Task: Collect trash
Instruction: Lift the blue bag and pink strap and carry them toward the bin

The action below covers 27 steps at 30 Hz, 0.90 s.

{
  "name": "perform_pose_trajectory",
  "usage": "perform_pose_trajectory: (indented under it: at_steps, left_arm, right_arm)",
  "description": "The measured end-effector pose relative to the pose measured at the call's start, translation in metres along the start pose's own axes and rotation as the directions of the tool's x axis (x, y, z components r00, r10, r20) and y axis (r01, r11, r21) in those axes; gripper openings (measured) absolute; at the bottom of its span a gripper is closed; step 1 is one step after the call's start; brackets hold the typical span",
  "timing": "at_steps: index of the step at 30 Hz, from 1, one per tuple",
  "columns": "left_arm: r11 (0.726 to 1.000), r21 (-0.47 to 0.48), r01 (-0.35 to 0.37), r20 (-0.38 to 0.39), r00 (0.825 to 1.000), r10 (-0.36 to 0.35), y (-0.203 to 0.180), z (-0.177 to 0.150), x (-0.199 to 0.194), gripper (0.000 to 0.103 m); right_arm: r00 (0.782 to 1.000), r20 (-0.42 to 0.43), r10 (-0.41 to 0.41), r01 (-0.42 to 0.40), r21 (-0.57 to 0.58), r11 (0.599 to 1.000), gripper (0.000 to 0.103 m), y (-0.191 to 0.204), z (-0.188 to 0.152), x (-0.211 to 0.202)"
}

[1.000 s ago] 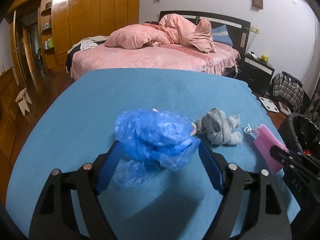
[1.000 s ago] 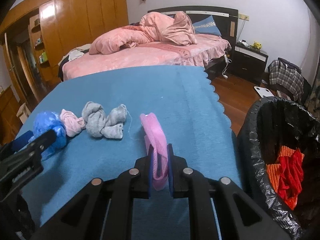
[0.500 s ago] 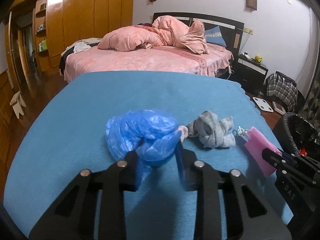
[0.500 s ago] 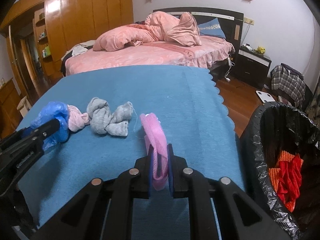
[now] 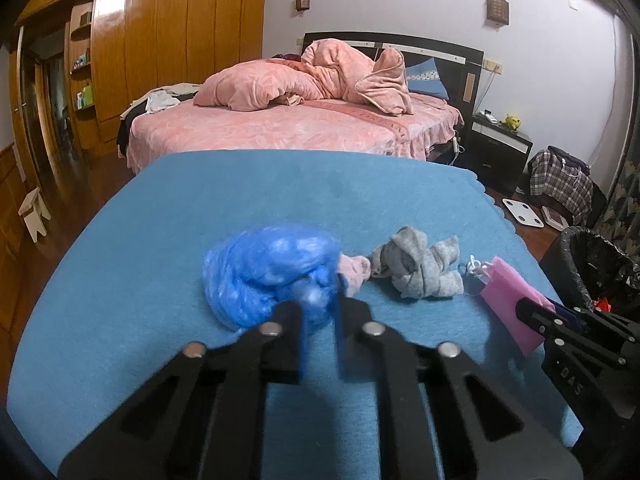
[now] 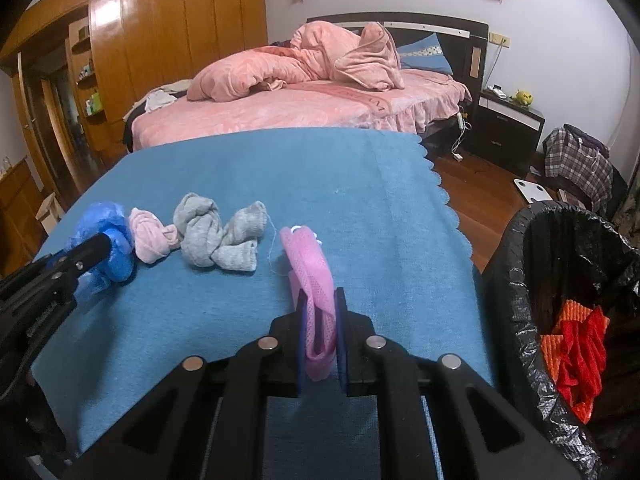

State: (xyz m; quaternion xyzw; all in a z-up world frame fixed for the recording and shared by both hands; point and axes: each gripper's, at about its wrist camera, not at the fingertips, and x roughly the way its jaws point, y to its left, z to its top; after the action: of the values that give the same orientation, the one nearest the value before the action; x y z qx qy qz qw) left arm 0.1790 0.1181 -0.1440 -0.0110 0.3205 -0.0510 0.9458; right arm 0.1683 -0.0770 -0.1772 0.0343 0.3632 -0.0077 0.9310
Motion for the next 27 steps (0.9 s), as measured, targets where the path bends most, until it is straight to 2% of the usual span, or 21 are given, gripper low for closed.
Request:
perform_pose_trajectory:
  at_steps: [11, 12, 14, 15, 16, 19, 24, 27]
  left_arm:
    - [1.0, 0.014, 0.013, -0.006, 1.0, -0.013, -0.003, -0.002, 0.0, 0.007]
    - [1.0, 0.013, 0.007, -0.011, 1.0, -0.007, -0.003, -0.001, 0.001, 0.013]
    - [1.0, 0.013, -0.017, -0.023, 1.0, 0.017, -0.003, -0.001, 0.003, 0.035]
    - [1.0, 0.01, -0.029, -0.021, 0.999, 0.029, -0.002, -0.001, 0.003, 0.06]
    - [0.999, 0.003, -0.044, -0.008, 0.999, 0.044, -0.001, -0.002, 0.0, 0.071]
    - [0.999, -0.013, -0.041, 0.005, 0.999, 0.041, 0.002, -0.002, -0.002, 0.077]
    - [0.998, -0.048, -0.049, -0.073, 0.996, 0.046, 0.01, 0.001, 0.015, 0.077]
    - [0.997, -0.066, -0.044, -0.093, 0.995, 0.038, 0.015, 0.002, 0.02, 0.077]
  right_arm:
    - [1.0, -0.014, 0.007, -0.007, -0.013, 1.0, 0.012, 0.003, 0.001, 0.001]
    - [1.0, -0.014, 0.007, -0.007, -0.013, 1.0, 0.012, 0.003, 0.0, 0.001]
    - [1.0, -0.014, 0.009, -0.009, -0.014, 1.0, 0.012, 0.003, 0.0, 0.002]
    - [1.0, -0.015, 0.01, -0.01, -0.015, 1.0, 0.012, 0.003, 0.0, 0.002]
    - [1.0, -0.016, 0.01, -0.011, -0.016, 1.0, 0.012, 0.003, 0.0, 0.002]
    - [1.0, -0.022, 0.011, -0.011, -0.017, 1.0, 0.012, 0.003, 0.0, 0.003]
    - [1.0, -0.026, 0.012, -0.013, -0.024, 1.0, 0.012, 0.004, 0.0, 0.004]
    - [1.0, -0.027, 0.012, -0.013, -0.025, 1.0, 0.012, 0.004, -0.001, 0.004]
